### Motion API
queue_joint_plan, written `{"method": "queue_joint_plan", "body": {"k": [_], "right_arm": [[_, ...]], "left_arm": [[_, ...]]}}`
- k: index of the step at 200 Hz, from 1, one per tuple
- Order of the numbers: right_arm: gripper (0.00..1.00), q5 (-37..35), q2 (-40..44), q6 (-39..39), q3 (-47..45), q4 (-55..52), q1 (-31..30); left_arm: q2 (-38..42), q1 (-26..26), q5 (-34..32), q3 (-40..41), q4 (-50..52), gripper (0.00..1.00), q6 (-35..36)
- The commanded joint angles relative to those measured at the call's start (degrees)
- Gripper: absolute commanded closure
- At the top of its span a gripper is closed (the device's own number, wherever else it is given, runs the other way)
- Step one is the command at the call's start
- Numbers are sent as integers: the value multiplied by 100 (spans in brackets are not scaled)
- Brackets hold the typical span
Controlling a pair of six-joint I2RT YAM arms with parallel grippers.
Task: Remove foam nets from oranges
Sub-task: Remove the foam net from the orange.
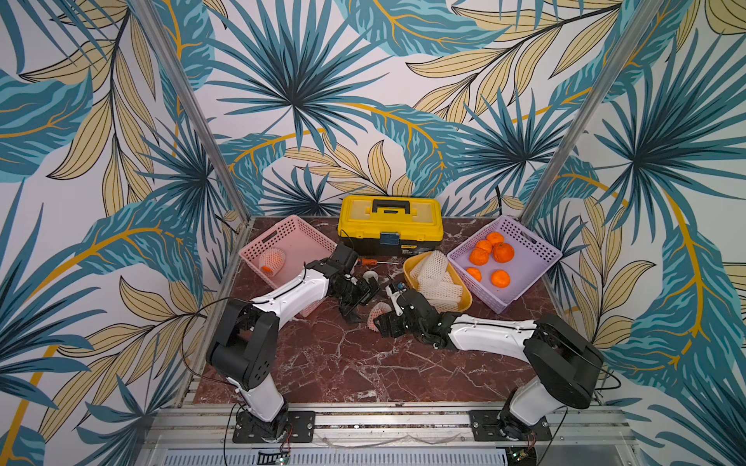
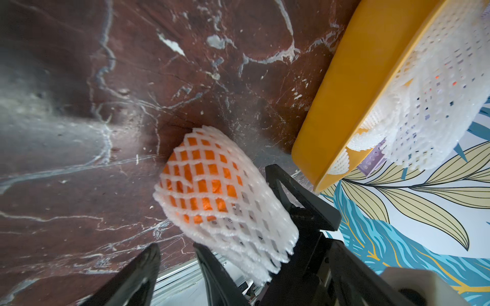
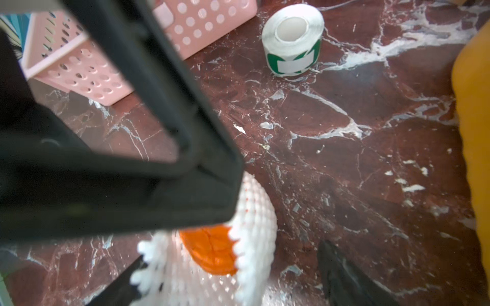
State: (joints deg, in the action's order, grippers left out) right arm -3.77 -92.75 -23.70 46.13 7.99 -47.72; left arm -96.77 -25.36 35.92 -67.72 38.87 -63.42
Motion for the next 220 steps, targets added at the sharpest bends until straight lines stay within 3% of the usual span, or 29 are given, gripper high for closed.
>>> {"method": "queue_joint_plan", "body": {"k": [1,90,133,220], "right_arm": [[21,-190,-70,-115,31,303,-53],[78,18,137,-79,-197,674,-62],[93,146,391,53,-400,1042,-62],[91,577,530,448,-550,1346,-63]], "left_arm": [[230,158,-92,83,67,0,93],[885,424,262,202,59,16,214],[1074,277,550,326,-170,3,31],[699,41,632,647,-652,0,-860]]}}
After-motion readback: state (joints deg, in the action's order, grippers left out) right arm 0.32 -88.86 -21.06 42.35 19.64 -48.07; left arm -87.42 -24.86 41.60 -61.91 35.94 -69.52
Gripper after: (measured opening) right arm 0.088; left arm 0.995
